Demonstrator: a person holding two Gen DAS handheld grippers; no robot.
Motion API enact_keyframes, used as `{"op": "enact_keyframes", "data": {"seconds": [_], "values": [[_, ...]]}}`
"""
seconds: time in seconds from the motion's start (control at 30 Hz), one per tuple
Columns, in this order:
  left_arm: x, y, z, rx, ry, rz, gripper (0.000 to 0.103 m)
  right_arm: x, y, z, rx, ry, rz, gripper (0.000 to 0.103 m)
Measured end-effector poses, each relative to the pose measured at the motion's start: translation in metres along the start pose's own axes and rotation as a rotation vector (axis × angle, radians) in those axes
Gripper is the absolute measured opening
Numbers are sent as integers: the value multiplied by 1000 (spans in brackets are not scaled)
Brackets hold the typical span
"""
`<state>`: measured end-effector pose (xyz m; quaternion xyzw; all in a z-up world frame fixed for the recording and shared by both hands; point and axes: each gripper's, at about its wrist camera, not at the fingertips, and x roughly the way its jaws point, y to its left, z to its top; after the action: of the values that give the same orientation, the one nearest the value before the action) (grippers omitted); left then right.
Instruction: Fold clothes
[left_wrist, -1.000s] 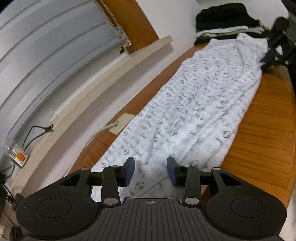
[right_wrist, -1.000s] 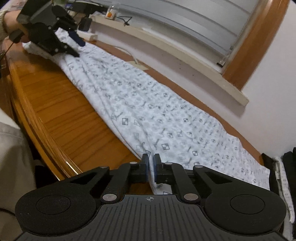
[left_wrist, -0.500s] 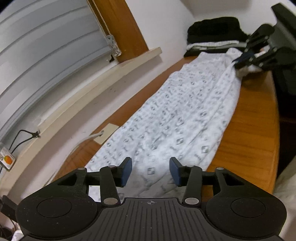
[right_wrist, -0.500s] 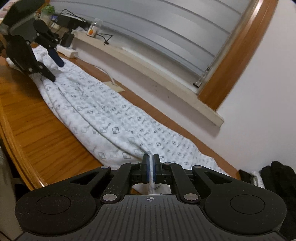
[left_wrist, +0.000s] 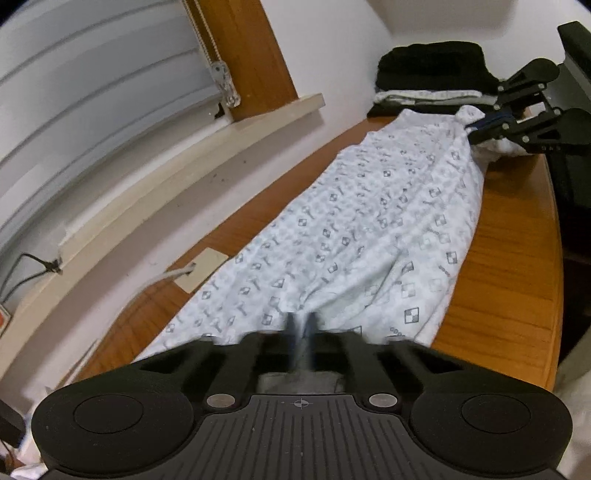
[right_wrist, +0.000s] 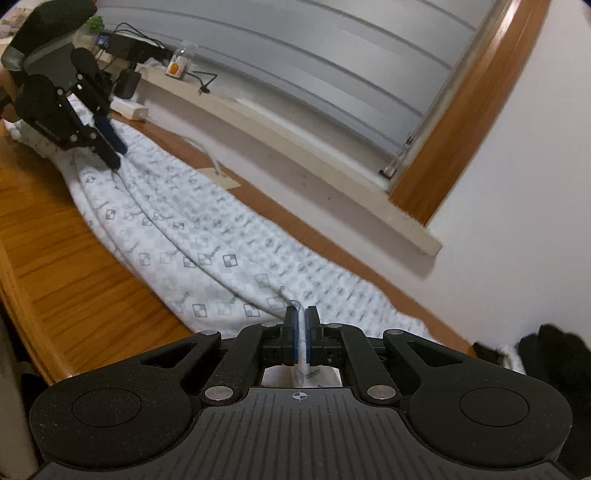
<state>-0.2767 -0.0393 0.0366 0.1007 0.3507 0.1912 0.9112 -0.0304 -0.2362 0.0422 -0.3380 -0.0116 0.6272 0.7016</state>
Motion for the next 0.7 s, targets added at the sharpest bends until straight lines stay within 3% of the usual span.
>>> {"op": "enact_keyframes", "data": {"seconds": [0.2, 0.37, 0.47, 0.57, 0.67, 0.7], "values": [[-2, 30, 17, -52, -82, 64, 0, 30, -9, 21, -91, -23, -62, 5], [7, 68, 49, -85, -129, 150, 0, 79, -29, 50, -68, -35, -112, 5], [28, 89, 60, -107, -115, 201, 0, 120, -32, 65, -100, -8, -143, 4], [55, 106, 53, -162, -54, 197, 1, 160, -33, 72, -88, 53, -153, 5], [71, 120, 40, -207, 2, 203, 9, 188, -32, 65, -45, 156, -110, 19], [68, 124, 32, -210, 6, 210, 17, 189, -31, 61, -37, 160, -110, 22]]}}
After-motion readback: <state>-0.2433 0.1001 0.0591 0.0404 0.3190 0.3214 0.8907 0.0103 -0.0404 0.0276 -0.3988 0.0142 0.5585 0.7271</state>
